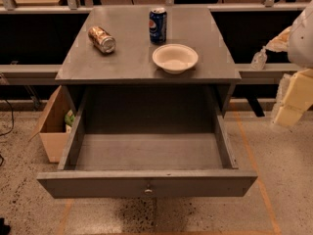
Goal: Place pepsi can into top drawer
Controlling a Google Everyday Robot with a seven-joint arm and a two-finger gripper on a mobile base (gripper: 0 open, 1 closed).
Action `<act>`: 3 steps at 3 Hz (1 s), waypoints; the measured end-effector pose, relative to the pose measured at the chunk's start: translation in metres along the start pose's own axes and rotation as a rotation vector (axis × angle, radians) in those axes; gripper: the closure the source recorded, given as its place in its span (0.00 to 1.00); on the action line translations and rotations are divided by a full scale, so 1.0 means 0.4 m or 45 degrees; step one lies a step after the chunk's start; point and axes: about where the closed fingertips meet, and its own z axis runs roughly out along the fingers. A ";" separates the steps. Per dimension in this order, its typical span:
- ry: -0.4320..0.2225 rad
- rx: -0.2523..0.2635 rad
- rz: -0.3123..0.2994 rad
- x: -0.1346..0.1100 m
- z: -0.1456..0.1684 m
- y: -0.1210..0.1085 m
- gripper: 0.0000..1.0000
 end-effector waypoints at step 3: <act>-0.323 0.165 0.424 0.014 0.043 -0.193 0.00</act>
Offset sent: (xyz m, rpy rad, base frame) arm 0.0920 -0.0381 0.0015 0.4444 -0.2010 -0.4410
